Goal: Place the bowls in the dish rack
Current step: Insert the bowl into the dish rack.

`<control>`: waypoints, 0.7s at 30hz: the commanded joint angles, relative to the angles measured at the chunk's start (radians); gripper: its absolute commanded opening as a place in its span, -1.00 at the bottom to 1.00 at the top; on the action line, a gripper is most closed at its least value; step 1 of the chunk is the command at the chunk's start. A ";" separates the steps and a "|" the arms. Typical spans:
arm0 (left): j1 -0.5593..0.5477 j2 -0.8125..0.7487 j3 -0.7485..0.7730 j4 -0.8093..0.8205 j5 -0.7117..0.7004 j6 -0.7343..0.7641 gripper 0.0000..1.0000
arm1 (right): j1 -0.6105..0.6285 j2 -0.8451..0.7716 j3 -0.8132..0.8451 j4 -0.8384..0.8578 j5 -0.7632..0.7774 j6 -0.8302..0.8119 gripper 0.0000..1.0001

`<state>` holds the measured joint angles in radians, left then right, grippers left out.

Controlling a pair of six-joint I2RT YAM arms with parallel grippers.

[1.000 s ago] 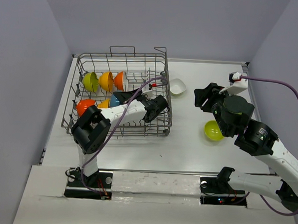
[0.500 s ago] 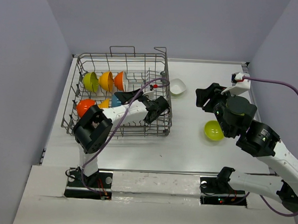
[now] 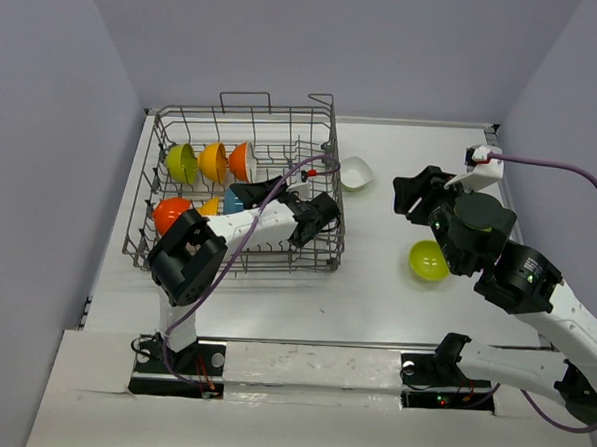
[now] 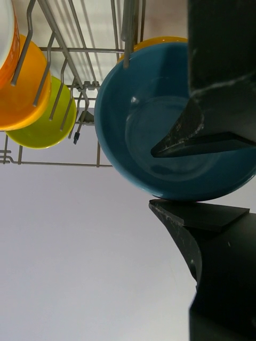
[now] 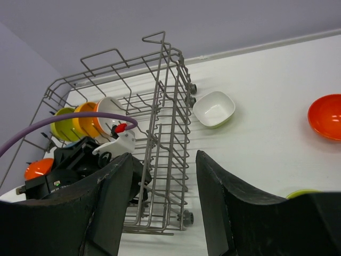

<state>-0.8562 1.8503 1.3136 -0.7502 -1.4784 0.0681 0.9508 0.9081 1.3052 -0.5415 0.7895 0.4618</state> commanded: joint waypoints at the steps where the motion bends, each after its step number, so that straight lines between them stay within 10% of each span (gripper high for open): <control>1: -0.004 0.018 0.016 0.023 0.061 -0.051 -0.08 | 0.005 -0.017 -0.006 0.043 0.030 -0.015 0.13; 21: -0.007 -0.016 0.030 0.014 0.193 -0.105 0.01 | 0.005 -0.017 -0.001 0.043 0.022 -0.014 0.13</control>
<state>-0.8574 1.8500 1.3251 -0.7593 -1.4220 0.0498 0.9508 0.9031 1.2957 -0.5415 0.7898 0.4591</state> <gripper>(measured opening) 0.505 0.565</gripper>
